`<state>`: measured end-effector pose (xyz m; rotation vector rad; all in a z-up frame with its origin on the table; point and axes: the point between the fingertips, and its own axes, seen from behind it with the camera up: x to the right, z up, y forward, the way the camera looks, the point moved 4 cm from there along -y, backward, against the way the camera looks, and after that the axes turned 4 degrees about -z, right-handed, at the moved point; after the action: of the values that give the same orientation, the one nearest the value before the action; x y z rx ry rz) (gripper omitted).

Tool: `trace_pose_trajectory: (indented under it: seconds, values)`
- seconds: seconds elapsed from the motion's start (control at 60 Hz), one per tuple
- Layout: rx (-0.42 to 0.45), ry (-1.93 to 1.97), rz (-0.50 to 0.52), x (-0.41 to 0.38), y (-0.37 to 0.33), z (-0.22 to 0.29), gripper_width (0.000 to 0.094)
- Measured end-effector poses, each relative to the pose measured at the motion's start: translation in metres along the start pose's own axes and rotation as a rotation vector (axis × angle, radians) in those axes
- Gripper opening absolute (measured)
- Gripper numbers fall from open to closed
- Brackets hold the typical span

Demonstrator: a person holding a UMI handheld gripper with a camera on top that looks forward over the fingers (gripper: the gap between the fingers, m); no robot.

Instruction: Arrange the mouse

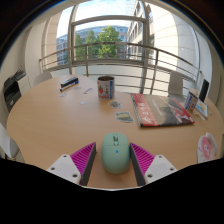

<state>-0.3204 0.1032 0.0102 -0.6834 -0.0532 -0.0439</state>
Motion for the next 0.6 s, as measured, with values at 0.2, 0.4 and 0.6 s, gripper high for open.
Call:
trace_pose_trajectory:
  seconds: [0.2, 0.4, 0.6]
  values:
    - [0.033, -0.041, -0.002, -0.010, 0.001, 0.003, 0.0417]
    - [0.131, -0.037, 0.055, -0.019, -0.064, 0.043, 0.0395]
    - [0.409, 0.053, 0.109, 0.036, -0.205, 0.154, 0.0393]
